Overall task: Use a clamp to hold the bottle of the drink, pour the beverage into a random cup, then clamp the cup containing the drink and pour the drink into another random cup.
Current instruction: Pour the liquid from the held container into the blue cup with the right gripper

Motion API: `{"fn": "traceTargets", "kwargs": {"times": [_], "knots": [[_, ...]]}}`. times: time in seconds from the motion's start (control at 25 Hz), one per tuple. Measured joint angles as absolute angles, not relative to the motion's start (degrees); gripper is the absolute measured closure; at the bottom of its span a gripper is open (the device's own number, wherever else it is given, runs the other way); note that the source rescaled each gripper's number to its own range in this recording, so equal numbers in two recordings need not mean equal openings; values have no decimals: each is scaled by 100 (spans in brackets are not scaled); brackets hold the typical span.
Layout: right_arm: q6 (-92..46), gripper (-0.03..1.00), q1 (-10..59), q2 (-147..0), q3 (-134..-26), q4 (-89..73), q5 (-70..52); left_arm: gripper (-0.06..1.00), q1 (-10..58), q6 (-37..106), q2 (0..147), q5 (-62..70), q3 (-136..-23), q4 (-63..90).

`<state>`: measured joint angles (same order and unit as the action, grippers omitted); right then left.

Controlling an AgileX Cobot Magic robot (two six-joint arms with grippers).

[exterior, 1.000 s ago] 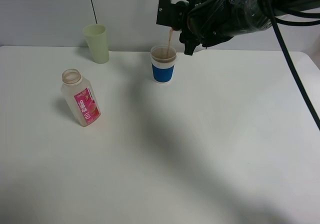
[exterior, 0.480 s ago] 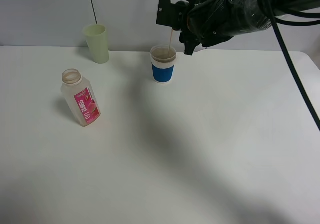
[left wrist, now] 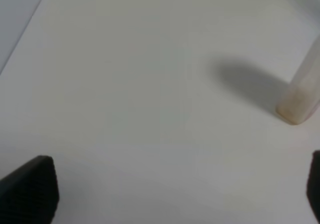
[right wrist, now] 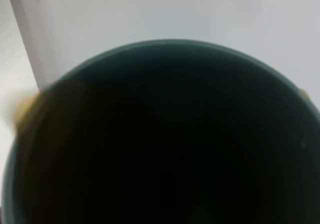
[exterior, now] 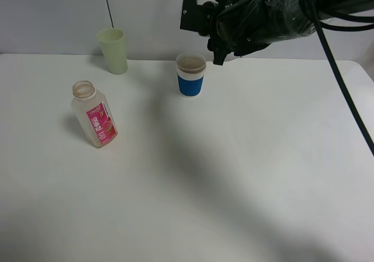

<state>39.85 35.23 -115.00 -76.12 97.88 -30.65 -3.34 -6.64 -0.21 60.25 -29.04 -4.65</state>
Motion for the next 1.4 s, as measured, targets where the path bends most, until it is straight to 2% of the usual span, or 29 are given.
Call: {"fn": "traceTargets", "kwargs": {"times": [1.4], "knots": [[3154,96,3560,-11500,-7612,9788,-3354,-6,-334,-664,-21,6025,-2904,-465]]}}
